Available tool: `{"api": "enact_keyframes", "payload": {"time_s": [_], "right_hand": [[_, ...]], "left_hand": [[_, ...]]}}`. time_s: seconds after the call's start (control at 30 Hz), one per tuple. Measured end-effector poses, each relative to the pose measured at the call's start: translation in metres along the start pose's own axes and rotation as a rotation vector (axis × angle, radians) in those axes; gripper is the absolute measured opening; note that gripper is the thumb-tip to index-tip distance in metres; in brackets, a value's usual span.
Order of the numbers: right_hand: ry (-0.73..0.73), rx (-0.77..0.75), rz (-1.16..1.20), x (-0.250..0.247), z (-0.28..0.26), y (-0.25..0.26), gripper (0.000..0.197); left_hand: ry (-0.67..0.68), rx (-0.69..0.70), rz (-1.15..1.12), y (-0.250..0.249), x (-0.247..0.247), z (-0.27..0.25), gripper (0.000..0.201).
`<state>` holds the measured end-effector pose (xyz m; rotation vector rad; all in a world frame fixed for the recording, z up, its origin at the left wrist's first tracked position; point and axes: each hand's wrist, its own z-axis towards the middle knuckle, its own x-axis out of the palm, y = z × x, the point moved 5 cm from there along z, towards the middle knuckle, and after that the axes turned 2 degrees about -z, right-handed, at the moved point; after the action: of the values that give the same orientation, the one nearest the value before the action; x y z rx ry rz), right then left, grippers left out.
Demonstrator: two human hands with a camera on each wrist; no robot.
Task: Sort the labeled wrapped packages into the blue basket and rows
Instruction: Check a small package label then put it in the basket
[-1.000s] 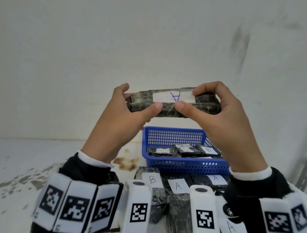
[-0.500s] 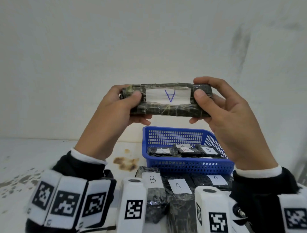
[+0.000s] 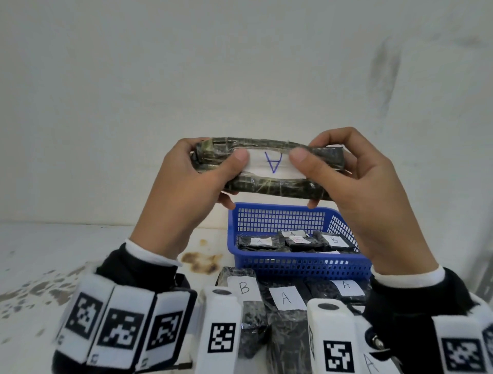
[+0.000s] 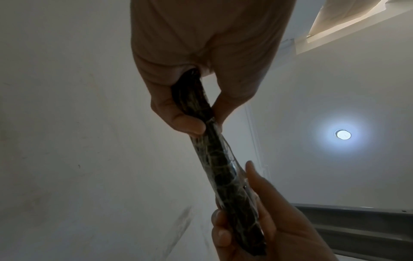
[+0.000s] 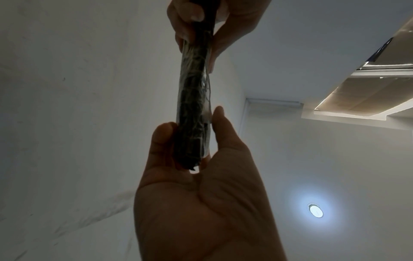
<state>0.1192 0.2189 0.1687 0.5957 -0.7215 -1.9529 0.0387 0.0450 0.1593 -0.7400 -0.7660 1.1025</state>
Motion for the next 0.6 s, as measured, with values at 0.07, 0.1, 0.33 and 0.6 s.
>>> {"api": "enact_keyframes", "payload": {"time_s": [0.07, 0.1, 0.33, 0.6], "right_hand": [[0.013, 0.004, -0.03, -0.0001, -0.001, 0.0005, 0.025], [0.018, 0.004, -0.043, -0.0003, -0.0015, 0.001, 0.027], [0.029, -0.006, -0.161, 0.003, -0.003, 0.0015, 0.038], [-0.015, -0.025, -0.252, 0.0067, -0.0037, 0.0041, 0.042]], "left_hand": [[0.004, 0.005, 0.008, -0.0005, -0.0007, 0.0001, 0.063], [0.006, 0.006, 0.022, -0.0006, -0.0008, -0.0002, 0.071], [0.0, 0.042, 0.134, -0.0032, 0.0, -0.0037, 0.077], [0.011, 0.026, 0.139, -0.004, 0.0039, -0.0069, 0.066]]}}
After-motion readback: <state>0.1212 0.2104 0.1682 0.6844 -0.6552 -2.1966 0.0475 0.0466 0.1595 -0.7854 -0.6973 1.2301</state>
